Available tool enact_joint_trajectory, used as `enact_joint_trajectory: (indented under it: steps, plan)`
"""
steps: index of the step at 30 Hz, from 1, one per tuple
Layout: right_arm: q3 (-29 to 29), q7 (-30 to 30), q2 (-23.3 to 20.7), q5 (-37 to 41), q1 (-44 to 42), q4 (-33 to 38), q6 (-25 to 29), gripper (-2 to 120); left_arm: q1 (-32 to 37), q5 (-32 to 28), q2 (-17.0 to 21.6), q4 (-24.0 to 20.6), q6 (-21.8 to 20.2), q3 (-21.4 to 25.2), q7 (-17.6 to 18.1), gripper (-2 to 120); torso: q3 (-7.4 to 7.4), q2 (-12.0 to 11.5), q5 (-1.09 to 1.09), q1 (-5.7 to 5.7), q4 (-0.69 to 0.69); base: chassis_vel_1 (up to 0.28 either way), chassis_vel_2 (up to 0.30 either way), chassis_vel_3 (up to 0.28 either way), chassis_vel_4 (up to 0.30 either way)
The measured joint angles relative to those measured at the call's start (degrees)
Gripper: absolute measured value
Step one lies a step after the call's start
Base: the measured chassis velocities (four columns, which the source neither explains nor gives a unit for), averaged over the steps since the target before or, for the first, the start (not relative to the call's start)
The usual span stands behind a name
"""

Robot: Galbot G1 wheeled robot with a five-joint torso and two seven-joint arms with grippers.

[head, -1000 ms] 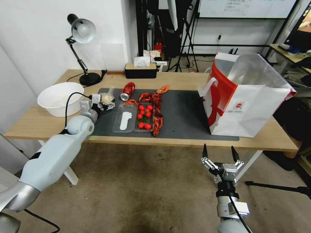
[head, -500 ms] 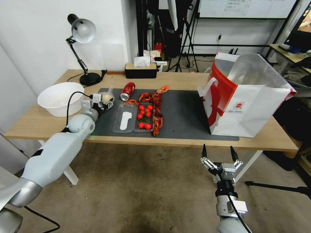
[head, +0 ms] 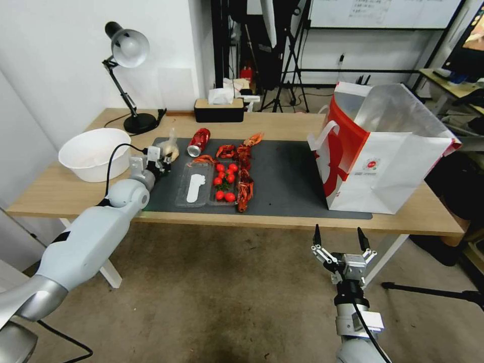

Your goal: Pick up the trash from the table and place it into the takeout bag.

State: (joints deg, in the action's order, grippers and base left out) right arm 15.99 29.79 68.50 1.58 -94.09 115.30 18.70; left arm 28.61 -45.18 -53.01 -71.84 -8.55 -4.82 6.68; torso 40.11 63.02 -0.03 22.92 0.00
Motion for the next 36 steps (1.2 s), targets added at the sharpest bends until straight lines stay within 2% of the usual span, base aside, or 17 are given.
enact_joint_trajectory:
  steps: [5, 10, 12, 17, 20, 21, 23, 25, 26, 27, 29, 30, 34, 36]
  plan:
    - [0.02, 0.0, 0.0, -0.01, -0.07, 0.09, -0.01, 100, 0.08, 1.29, 0.57, -1.73, 1.22, 0.49, -0.2, 4, 0.0, 0.0, 0.03, 0.0, 0.0, 0.0, 0.0, 0.0, 0.0]
    - [0.0, 0.0, -0.01, -0.04, 0.07, 0.21, -0.08, 100, -1.44, 2.0, 2.04, -7.84, 3.75, 0.75, -1.75, 4, 0.0, 0.0, 0.04, 0.0, 0.01, 0.0, 0.0, 0.0, 0.0]
    - [-0.02, 0.0, -0.01, -0.05, 0.13, 0.22, -0.16, 100, -2.82, -0.7, 2.36, -11.33, 4.57, -0.19, -3.03, 4, 0.0, 0.0, 0.03, 0.0, 0.0, 0.0, 0.0, 0.0, 0.0]
    - [-0.02, 0.0, -0.01, -0.07, 0.2, 0.22, -0.2, 100, -5.58, -5.34, 2.29, -14.93, 5.85, -2.73, -5.02, 4, 0.0, 0.0, 0.05, 0.0, -0.01, 0.0, 0.0, 0.0, 0.0]
    - [-0.02, -0.01, 0.03, -0.09, 0.23, 0.2, -0.24, 100, -9.96, -10.84, 1.01, -17.93, 7.57, -7.15, -8.31, 4, 0.0, 0.0, 0.05, 0.0, 0.0, 0.0, 0.0, 0.0, 0.0]
    - [-0.02, -0.01, 0.03, -0.09, 0.23, 0.2, -0.24, 100, -9.96, -10.84, 1.01, -17.93, 7.57, -7.15, -8.31, 4, 0.0, 0.0, 0.05, 0.0, 0.0, 0.0, 0.0, 0.0, 0.0]
    - [-0.02, -0.01, 0.07, -0.1, 0.18, 0.06, -0.24, 100, -13.55, -13.95, -0.87, -19.54, 8.29, -10.65, -10.62, 3, 0.0, 0.0, 0.03, 0.0, 0.0, 0.0, 0.0, 0.0, 0.0]
    - [-0.02, -0.02, 0.2, -0.13, 0.18, -0.13, -0.24, 100, -18.41, -17.29, -3.56, -20.87, 8.57, -15.69, -11.23, 3, 0.0, 0.0, 0.03, 0.0, 0.0, 0.0, 0.0, 0.0, 0.0]
    - [-0.02, -0.02, 0.2, -0.13, 0.18, -0.13, -0.24, 100, -18.41, -17.29, -3.56, -20.87, 8.57, -15.69, -11.23, 3, 0.0, 0.0, 0.03, 0.0, 0.0, 0.0, 0.0, 0.0, 0.0]
    - [-0.02, -0.03, 0.27, -0.14, 0.2, -0.18, -0.24, 100, -21.1, -18.43, -5.07, -21.01, 8.6, -18.25, -11.23, 3, 0.0, 0.0, 0.05, 0.0, -0.01, 0.0, 0.0, 0.0, 0.0]
    - [-0.03, -0.03, 0.4, -0.19, 0.23, -0.25, -0.24, 100, -25.57, -20.44, -8.29, -20.24, 8.53, -22.29, -11.11, 3, 0.0, 0.0, 0.05, 0.0, -0.01, 0.0, 0.0, 0.0, 0.0]
    - [-0.03, -0.03, 0.4, -0.19, 0.23, -0.25, -0.24, 100, -25.57, -20.44, -8.29, -20.24, 8.53, -22.29, -11.11, 3, 0.0, 0.0, 0.05, 0.0, -0.01, 0.0, 0.0, 0.0, 0.0]
    - [0.06, -0.03, 0.61, -0.23, 0.2, -0.2, -0.24, 100, -32.44, -22.53, -15.62, -15.21, 8.51, -28.18, -11.03, 3, 0.0, 0.01, 0.04, 0.0, 0.0, 0.0, 0.0, 0.0, 0.0]
    - [0.08, -0.03, 0.62, -0.24, 0.19, -0.17, -0.24, 100, -32.74, -22.64, -16.06, -14.91, 8.51, -28.47, -11.07, 3, 0.0, 0.01, 0.05, 0.0, 0.0, 0.0, 0.0, 0.0, 0.0]
